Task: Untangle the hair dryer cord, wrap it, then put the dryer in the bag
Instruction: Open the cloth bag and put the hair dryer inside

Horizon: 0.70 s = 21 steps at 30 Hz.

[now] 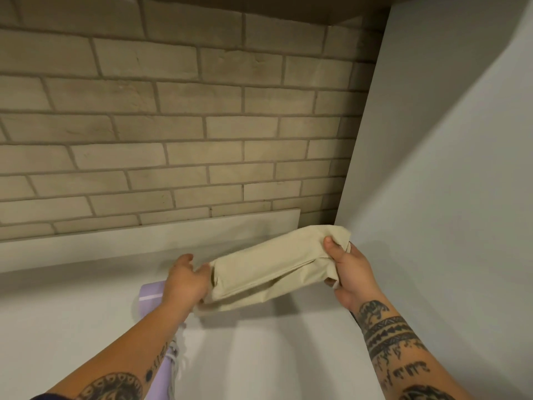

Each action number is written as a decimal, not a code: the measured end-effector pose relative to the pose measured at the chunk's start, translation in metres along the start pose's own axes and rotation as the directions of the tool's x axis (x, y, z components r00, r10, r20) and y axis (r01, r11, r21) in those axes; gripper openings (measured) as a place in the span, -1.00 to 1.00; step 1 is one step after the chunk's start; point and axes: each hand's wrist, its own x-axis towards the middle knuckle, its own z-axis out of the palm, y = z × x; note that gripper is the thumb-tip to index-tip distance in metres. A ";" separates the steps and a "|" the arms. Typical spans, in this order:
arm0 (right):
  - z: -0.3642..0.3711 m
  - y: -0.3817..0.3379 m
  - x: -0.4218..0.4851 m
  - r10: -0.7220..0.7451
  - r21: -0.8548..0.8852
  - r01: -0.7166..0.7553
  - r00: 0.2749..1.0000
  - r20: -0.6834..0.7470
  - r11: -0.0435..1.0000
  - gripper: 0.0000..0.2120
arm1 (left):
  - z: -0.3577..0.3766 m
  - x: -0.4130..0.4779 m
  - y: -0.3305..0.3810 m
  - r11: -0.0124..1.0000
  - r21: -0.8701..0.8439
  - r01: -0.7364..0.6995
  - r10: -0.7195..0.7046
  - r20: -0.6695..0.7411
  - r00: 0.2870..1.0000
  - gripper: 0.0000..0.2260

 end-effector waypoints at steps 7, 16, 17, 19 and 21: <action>0.045 -0.004 -0.005 0.000 -0.151 0.029 0.982 0.190 0.988 -0.77 | 0.028 -0.054 0.045 0.789 -0.230 -0.570 0.612 0.375 0.696 -0.22; 0.045 -0.031 -0.008 -0.060 -0.165 0.158 0.873 0.483 0.974 -0.29 | 0.040 -0.050 0.083 0.745 -0.242 -0.622 0.664 0.178 0.726 -0.36; 0.044 -0.029 -0.008 -0.073 -0.136 0.153 0.882 0.465 0.979 -0.15 | 0.040 -0.050 0.086 0.762 -0.263 -0.591 0.637 0.146 0.757 -0.40; 0.044 -0.022 -0.009 -0.097 -0.040 0.124 0.910 0.402 0.992 0.14 | 0.041 -0.049 0.091 0.786 -0.370 -0.496 0.561 0.089 0.823 -0.48; 0.049 -0.012 -0.014 -0.148 -0.006 0.162 0.918 0.367 0.987 0.07 | 0.040 -0.052 0.097 0.791 -0.452 -0.411 0.494 0.077 0.866 -0.55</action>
